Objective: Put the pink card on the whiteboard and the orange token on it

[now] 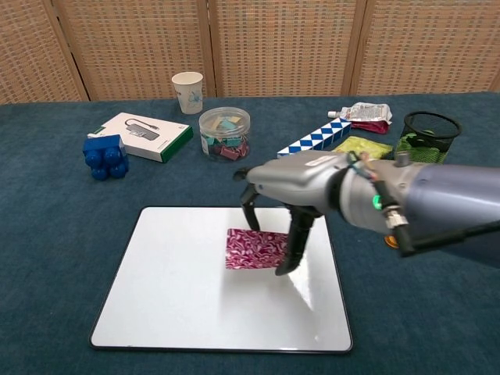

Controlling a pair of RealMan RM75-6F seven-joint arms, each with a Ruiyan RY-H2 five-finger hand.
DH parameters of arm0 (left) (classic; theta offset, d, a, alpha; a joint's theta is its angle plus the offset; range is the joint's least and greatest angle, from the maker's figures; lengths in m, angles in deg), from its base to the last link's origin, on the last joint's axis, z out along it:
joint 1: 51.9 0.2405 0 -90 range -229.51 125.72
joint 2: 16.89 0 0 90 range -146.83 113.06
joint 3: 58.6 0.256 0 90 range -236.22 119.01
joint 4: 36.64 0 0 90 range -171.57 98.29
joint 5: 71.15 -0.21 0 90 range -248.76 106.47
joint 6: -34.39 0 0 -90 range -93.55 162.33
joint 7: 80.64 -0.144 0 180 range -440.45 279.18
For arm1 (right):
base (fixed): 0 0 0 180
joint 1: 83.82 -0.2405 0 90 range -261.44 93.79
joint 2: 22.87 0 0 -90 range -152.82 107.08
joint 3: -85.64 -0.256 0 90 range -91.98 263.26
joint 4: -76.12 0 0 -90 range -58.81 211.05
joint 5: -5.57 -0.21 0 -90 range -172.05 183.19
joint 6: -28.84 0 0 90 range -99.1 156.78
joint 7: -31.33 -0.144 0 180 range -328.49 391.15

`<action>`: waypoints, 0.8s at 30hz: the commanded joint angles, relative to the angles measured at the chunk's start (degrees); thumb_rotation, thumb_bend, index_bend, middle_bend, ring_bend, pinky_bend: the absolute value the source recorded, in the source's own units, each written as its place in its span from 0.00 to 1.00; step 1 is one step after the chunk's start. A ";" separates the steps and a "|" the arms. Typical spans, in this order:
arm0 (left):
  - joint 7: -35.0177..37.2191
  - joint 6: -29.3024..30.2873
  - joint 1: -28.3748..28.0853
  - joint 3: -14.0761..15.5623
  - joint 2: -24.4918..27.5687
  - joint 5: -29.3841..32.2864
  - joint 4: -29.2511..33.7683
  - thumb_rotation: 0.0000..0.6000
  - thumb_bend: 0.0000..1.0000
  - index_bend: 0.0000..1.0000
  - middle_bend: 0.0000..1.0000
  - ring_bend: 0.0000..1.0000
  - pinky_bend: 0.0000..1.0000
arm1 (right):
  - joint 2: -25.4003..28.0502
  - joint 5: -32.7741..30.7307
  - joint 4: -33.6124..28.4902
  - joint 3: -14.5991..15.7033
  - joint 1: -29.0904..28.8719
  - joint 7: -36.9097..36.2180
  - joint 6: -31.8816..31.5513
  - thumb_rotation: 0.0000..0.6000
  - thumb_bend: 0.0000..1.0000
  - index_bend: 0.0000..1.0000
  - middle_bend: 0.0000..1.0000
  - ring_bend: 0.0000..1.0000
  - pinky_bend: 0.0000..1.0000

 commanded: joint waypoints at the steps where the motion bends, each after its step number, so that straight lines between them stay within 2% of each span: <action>1: 1.06 -0.72 -0.25 -0.10 0.35 0.39 -0.34 1.00 0.00 0.00 0.00 0.00 0.00 | -4.22 -5.09 3.93 -1.83 -4.35 3.97 -2.94 1.00 0.16 0.46 0.00 0.00 0.00; 3: 1.59 -1.18 -0.41 -0.16 0.45 0.67 -0.64 1.00 0.00 0.00 0.00 0.00 0.00 | -5.33 -7.17 5.30 -2.02 -5.66 4.78 -3.47 1.00 0.16 0.46 0.00 0.00 0.00; 5: 1.93 -1.54 -0.53 -0.15 0.51 0.77 -0.80 1.00 0.00 0.00 0.00 0.00 0.00 | -6.04 -8.42 6.33 -1.83 -6.65 5.42 -3.90 1.00 0.15 0.38 0.00 0.00 0.00; 8: 2.07 -1.70 -0.58 -0.09 0.55 0.71 -0.88 1.00 0.00 0.00 0.00 0.00 0.00 | -6.39 -9.77 6.69 -1.49 -7.50 5.67 -4.42 1.00 0.02 0.07 0.00 0.00 0.00; 10: 2.06 -1.67 -0.56 -0.05 0.53 0.66 -0.91 1.00 0.00 0.00 0.00 0.00 0.00 | -6.12 -10.69 6.21 -1.63 -7.80 5.45 -4.94 1.00 0.00 0.00 0.00 0.00 0.00; 16: 1.53 -1.63 -0.59 0.04 0.35 0.51 -0.83 1.00 0.00 0.00 0.00 0.00 0.00 | -2.96 -10.17 3.76 -1.27 -7.41 4.48 -6.57 1.00 0.00 0.00 0.00 0.00 0.00; 19: 1.04 -1.62 -0.59 0.13 0.16 0.48 -0.75 1.00 0.00 0.00 0.00 0.00 0.00 | 0.24 -8.32 2.26 -0.01 -6.15 2.66 -6.44 1.00 0.00 0.01 0.00 0.00 0.00; 21: 0.80 -1.57 -0.59 0.14 0.09 0.49 -0.69 1.00 0.00 0.00 0.00 0.00 0.00 | 2.26 -6.35 2.24 1.38 -4.97 1.12 -6.01 1.00 0.01 0.08 0.00 0.00 0.00; 23: 0.45 -1.51 -0.59 0.15 -0.02 0.48 -0.59 1.00 0.00 0.00 0.00 0.00 0.00 | 4.44 -3.08 3.05 3.24 -3.15 -1.85 -4.95 1.00 0.07 0.22 0.00 0.00 0.00; 24: 0.24 -1.52 -0.61 0.18 -0.09 0.43 -0.54 1.00 0.00 0.00 0.00 0.00 0.00 | 5.34 -1.15 3.73 4.11 -2.18 -3.74 -4.24 1.00 0.10 0.26 0.00 0.00 0.00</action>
